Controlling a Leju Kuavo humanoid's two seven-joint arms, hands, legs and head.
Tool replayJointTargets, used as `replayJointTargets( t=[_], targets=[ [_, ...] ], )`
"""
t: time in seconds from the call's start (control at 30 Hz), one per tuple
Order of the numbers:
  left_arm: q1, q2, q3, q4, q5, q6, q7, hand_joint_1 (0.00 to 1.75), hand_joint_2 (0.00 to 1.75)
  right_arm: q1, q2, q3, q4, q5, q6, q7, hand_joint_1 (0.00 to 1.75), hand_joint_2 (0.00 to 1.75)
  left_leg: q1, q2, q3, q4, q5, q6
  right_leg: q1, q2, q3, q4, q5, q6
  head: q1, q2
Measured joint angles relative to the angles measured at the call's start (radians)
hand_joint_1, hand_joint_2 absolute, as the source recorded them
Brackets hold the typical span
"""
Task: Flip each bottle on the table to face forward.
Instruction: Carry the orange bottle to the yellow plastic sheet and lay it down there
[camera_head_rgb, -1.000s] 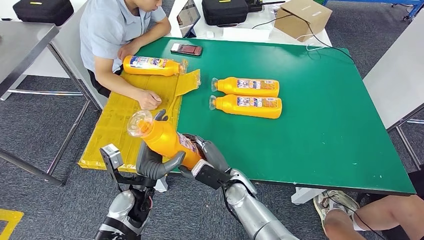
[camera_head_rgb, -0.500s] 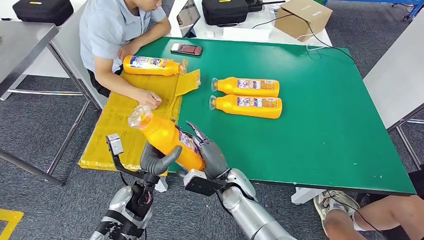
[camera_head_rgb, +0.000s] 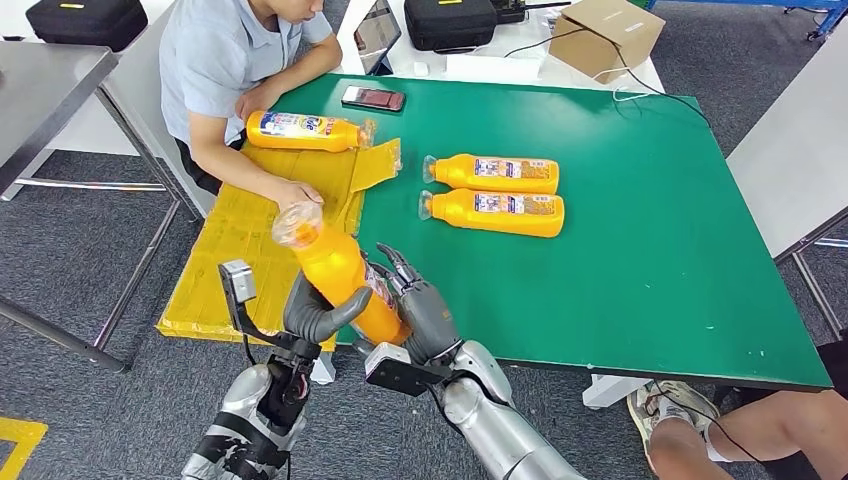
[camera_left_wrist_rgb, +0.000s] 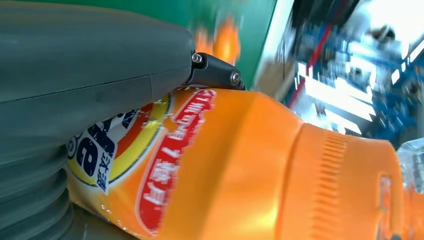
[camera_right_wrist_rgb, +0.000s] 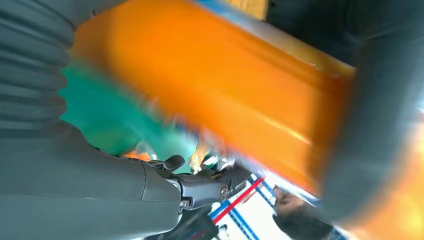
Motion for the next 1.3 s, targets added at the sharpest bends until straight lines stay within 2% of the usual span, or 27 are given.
replayJointTargets(
  t=[0.1, 0.13, 0.2, 0.3, 0.53, 0.7, 0.83, 1.0, 1.13, 1.3],
  targets=[
    [-0.042, 0.027, -0.003, 0.005, -0.347, 0.298, -0.082, 1.75, 1.75, 0.002, 0.001, 0.006, -0.008, 0.014, -0.026, 0.002, 0.00, 0.00, 0.000, 0.002, 0.000, 0.000, 0.000, 0.000, 0.000, 0.001, -0.001, 0.000, 0.000, 0.000, -0.001, 0.000],
    [-0.058, 0.038, -0.002, 0.006, -0.456, 0.370, -0.093, 1.75, 1.75, 0.004, 0.001, 0.008, -0.014, 0.016, -0.029, 0.005, 0.00, 0.00, 0.000, 0.002, 0.000, 0.000, 0.000, 0.000, 0.001, 0.000, -0.002, 0.000, 0.000, 0.000, -0.001, 0.000],
    [-0.092, 0.057, 0.002, 0.009, -0.623, 0.435, -0.082, 1.75, 1.75, 0.007, -0.002, 0.008, -0.030, 0.021, -0.032, 0.016, 0.00, 0.00, 0.001, -0.002, 0.000, 0.000, 0.001, -0.001, 0.001, -0.002, -0.001, 0.001, 0.000, 0.000, 0.000, 0.000],
    [-0.127, 0.079, 0.004, 0.022, -0.726, 0.437, -0.057, 1.75, 1.75, 0.010, -0.003, 0.008, -0.053, 0.030, -0.034, 0.027, 0.00, 0.00, 0.001, -0.001, -0.001, 0.000, 0.001, -0.001, 0.000, -0.003, -0.001, 0.002, 0.000, 0.000, 0.000, 0.000],
    [-0.159, 0.099, 0.010, 0.052, -0.770, 0.434, -0.049, 1.75, 1.75, 0.013, -0.009, 0.008, -0.078, 0.032, -0.037, 0.031, 0.00, 0.00, 0.000, -0.001, -0.001, 0.000, 0.001, -0.001, 0.000, -0.002, -0.002, 0.001, 0.000, 0.000, 0.000, 0.000],
    [-0.210, 0.120, 0.010, 0.110, -0.887, 0.418, 0.002, 1.75, 1.75, 0.019, -0.010, 0.003, -0.085, 0.031, -0.024, 0.032, 0.00, 0.00, 0.000, 0.000, -0.001, 0.000, 0.002, -0.001, 0.000, -0.002, -0.002, 0.001, 0.000, 0.000, 0.000, 0.000],
    [-0.279, 0.137, 0.005, 0.222, -1.019, 0.381, 0.069, 1.75, 1.75, 0.025, -0.010, 0.000, -0.091, 0.028, 0.013, 0.032, 0.00, 0.00, 0.001, -0.001, -0.001, 0.000, 0.002, -0.002, 0.000, -0.002, -0.002, 0.002, 0.000, 0.000, 0.000, 0.000],
    [-0.350, 0.143, -0.013, 0.383, -1.107, 0.334, 0.127, 1.75, 1.75, 0.031, -0.007, -0.001, -0.098, 0.027, 0.056, 0.032, 0.00, 0.00, 0.000, 0.000, -0.001, 0.000, 0.002, -0.002, 0.000, -0.002, -0.003, 0.002, 0.000, 0.000, 0.000, 0.000],
    [-0.383, 0.144, -0.015, 0.516, -1.111, 0.316, 0.137, 1.75, 1.75, 0.043, -0.002, -0.001, -0.111, 0.021, 0.087, 0.032, 0.00, 0.00, 0.000, 0.000, -0.001, 0.000, 0.002, -0.002, 0.000, -0.002, -0.003, 0.002, 0.000, 0.000, 0.000, 0.000],
    [-0.422, 0.144, -0.008, 0.610, -1.095, 0.299, 0.140, 1.75, 1.75, 0.055, 0.000, 0.002, -0.128, 0.012, 0.111, 0.031, 0.00, 0.00, 0.000, 0.000, -0.001, 0.000, 0.002, -0.002, 0.000, -0.002, -0.002, 0.002, 0.000, 0.000, 0.000, 0.000]
  ],
)
